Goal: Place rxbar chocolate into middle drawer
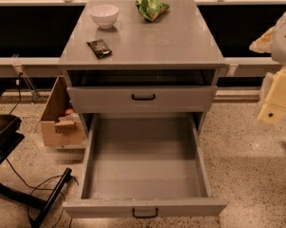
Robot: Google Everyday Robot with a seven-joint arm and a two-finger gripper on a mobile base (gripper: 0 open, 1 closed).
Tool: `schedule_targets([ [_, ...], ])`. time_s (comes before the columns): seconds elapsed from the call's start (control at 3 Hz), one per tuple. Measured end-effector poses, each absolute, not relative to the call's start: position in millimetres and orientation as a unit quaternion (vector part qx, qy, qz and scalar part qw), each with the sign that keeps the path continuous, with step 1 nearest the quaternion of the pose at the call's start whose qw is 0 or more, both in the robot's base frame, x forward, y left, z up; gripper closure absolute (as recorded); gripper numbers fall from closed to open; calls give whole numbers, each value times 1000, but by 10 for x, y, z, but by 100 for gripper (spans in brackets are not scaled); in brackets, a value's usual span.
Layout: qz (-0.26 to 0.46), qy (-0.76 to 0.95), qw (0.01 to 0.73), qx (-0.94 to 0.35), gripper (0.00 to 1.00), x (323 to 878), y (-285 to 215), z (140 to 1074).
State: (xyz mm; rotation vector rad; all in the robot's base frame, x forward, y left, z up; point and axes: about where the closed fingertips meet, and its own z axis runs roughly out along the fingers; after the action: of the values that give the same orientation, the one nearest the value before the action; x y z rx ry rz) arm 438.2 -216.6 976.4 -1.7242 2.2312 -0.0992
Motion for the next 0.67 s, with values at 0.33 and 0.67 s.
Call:
schedule_targets([
  [0.33,-35,781,159,-603,0,4382,-2166,9764],
  [0.67,-24,782,184,-595,0,4543,-2105,9638],
])
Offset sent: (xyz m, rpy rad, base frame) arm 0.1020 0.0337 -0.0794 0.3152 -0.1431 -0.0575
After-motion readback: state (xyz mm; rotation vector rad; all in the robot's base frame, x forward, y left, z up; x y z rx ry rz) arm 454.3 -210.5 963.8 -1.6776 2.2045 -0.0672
